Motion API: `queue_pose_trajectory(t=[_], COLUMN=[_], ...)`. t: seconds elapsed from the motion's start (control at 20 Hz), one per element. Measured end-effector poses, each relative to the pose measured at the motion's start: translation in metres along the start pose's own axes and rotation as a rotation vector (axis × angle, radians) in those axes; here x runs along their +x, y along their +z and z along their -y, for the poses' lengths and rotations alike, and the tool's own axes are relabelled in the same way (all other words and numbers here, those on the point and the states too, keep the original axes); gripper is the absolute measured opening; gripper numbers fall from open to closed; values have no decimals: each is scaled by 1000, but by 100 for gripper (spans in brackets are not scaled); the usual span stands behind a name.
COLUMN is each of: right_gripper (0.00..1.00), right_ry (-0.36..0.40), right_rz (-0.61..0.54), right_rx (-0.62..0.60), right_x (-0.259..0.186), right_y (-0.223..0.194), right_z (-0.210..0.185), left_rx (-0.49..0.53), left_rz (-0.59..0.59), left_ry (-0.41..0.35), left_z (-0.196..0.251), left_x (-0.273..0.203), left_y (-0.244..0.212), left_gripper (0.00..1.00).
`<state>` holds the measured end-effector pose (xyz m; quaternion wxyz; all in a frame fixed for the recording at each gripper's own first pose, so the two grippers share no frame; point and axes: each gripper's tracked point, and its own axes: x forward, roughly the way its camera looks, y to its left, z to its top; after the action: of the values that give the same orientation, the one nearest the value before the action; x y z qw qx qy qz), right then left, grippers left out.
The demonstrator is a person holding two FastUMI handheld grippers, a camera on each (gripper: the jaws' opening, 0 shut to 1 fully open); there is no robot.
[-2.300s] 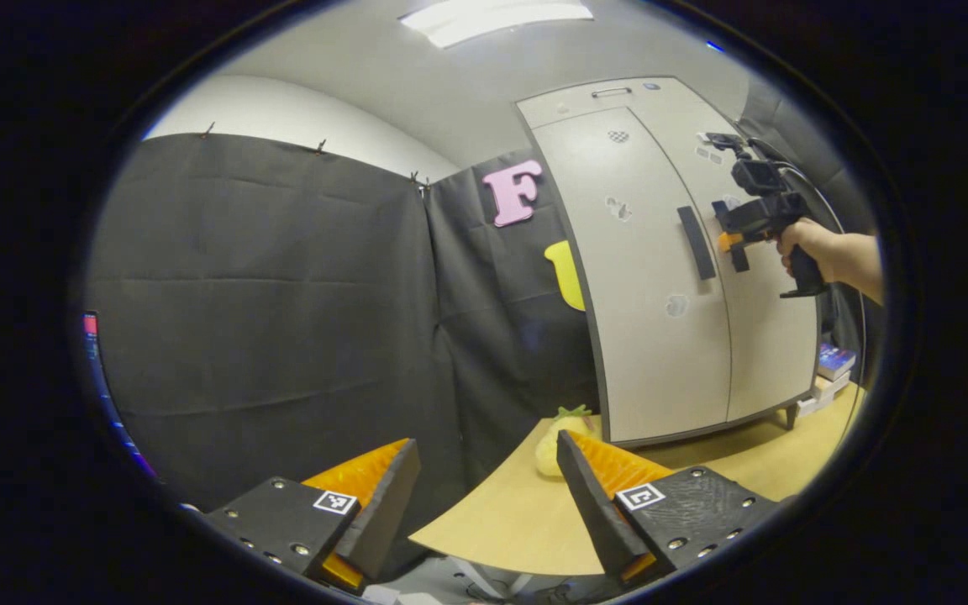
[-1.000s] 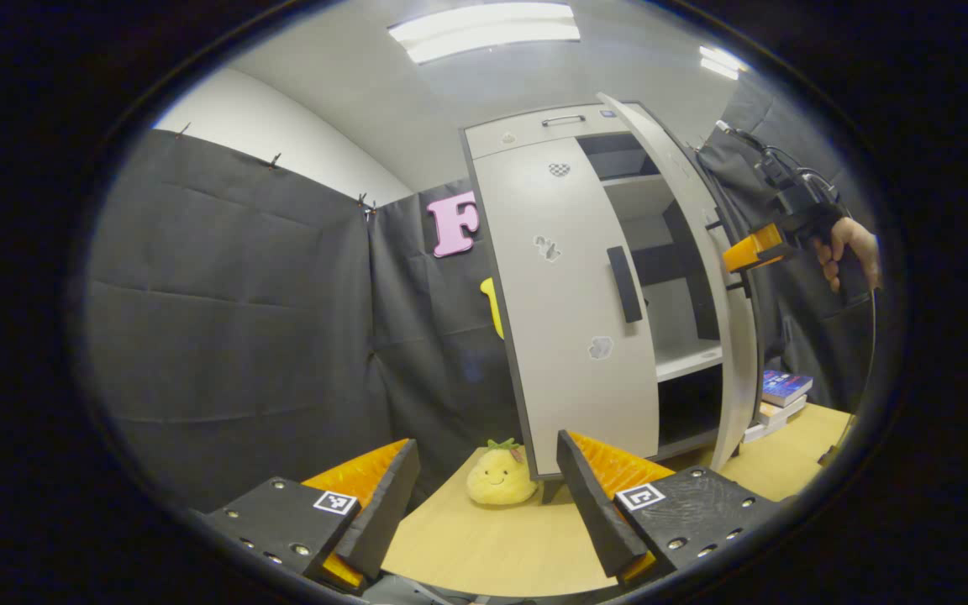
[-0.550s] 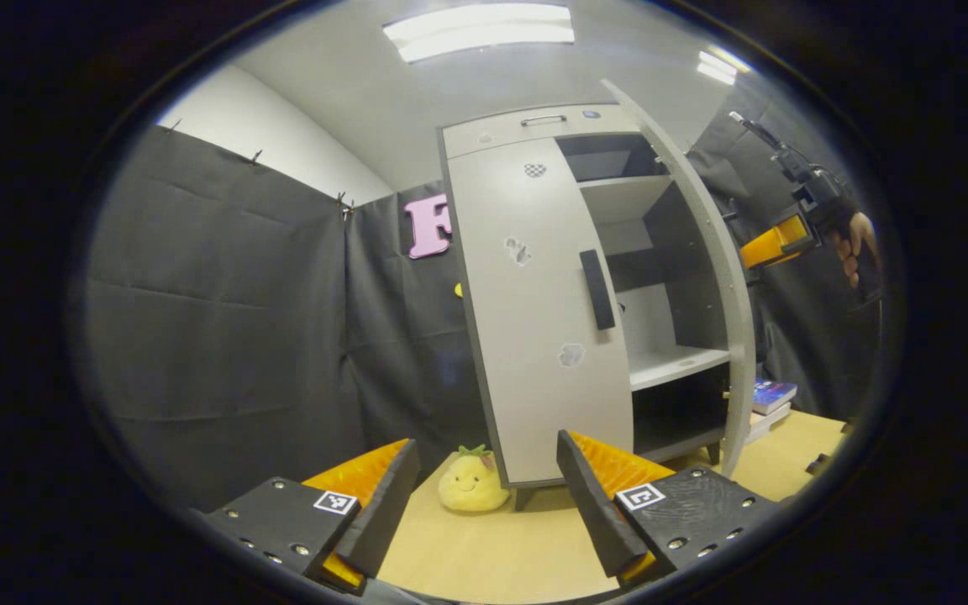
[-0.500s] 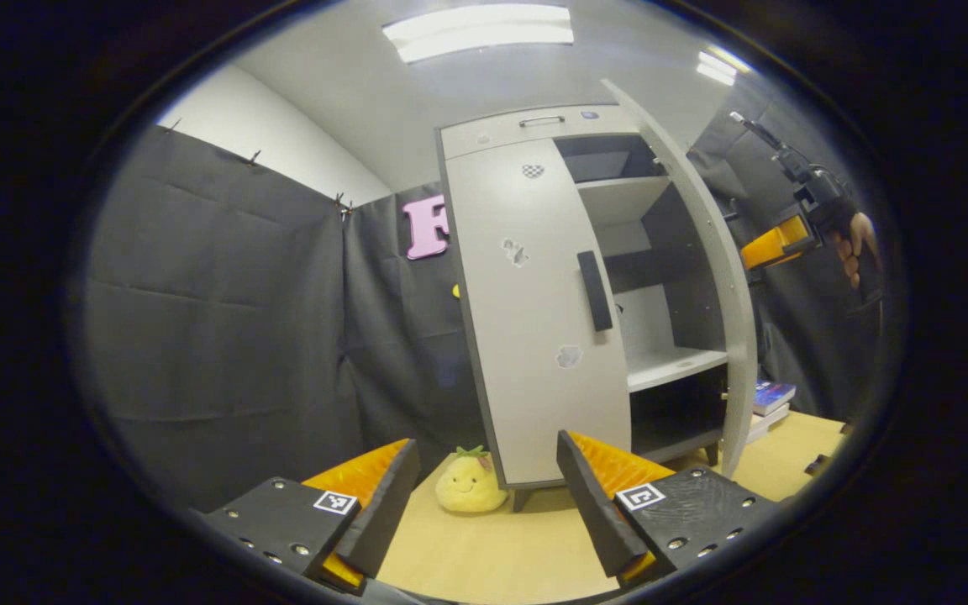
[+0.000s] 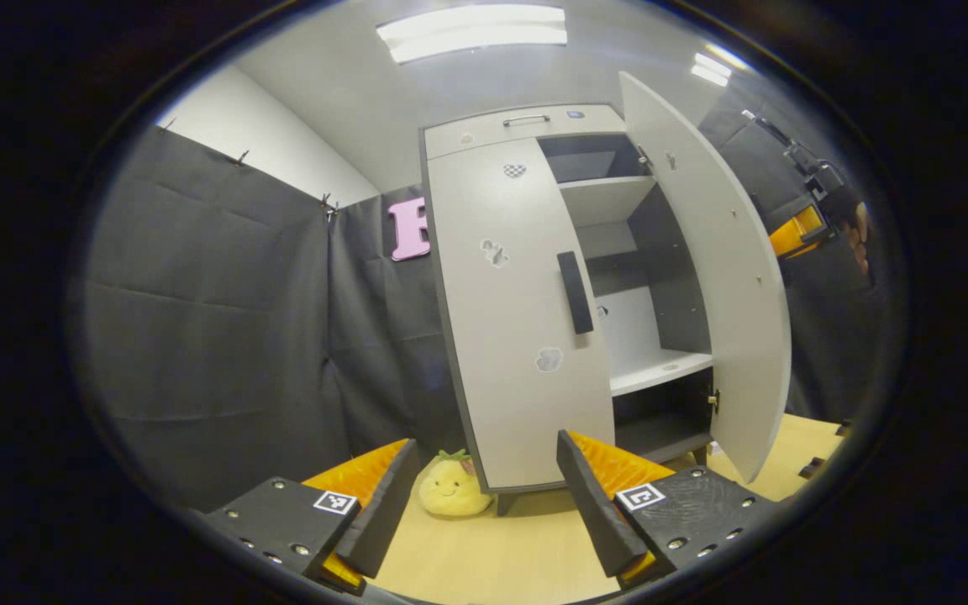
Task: Open the right door of the double-door shoe cabinet with the right hand, and open the left door with the left hand.
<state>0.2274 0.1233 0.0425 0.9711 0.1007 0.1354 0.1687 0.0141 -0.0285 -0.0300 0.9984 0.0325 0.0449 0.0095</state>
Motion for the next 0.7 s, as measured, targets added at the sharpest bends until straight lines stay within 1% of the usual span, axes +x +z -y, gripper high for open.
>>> queue_pose_trajectory(t=[0.05, 0.1, 0.15, 0.2, 0.25, 0.3, 0.35, 0.4, 0.45, 0.5, 0.55, 0.6, 0.65, 0.7], right_gripper=[9, 11, 7, 7, 6, 5, 7, 9, 9, 5, 8, 0, 4, 11], right_ry=[-23, -49, -81, -111, -88, -56, -47, -50, -50, -37, -28, -26, -17, -20], right_rz=[3, 7, 11, 13, 8, -4, -15, -24, -26, -26, -24, -12, 3, 16], right_rx=[1, -2, -8, -17, -1, 36, 51, 47, 41, 44, 56, 72, 82, 87], right_x=[0, -1, -2, -2, -5, -7, -10, -10, -12, -16, -21, -26, -35, -45], right_y=[0, 1, 3, 3, 3, -1, -4, -7, -7, -8, -10, -11, -11, -16], right_z=[4, 10, 18, 24, 21, 13, 9, 6, 10, 9, 12, 15, 18, 19], left_rx=[-1, 0, 3, 3, 1, -3, -6, -8, -8, -10, -14, -21, -31, -45], left_rz=[0, -2, -5, -7, -11, -12, -13, -12, -11, -8, -4, 0, 6, 14], left_ry=[-10, -18, -24, -33, -42, -51, -58, -65, -72, -80, -89, -97, -105, -115], left_z=[5, 9, 13, 17, 21, 24, 27, 32, 36, 39, 42, 45, 49, 52], left_x=[0, 1, 1, 1, 2, 2, 2, 1, 1, 2, 4, 10, 16, 24], left_y=[1, 0, -1, -1, -2, -3, -2, 0, 2, 5, 9, 13, 19, 24], left_gripper=[95, 95, 95, 98, 95, 95, 95, 98, 98, 95, 96, 98, 98, 98])
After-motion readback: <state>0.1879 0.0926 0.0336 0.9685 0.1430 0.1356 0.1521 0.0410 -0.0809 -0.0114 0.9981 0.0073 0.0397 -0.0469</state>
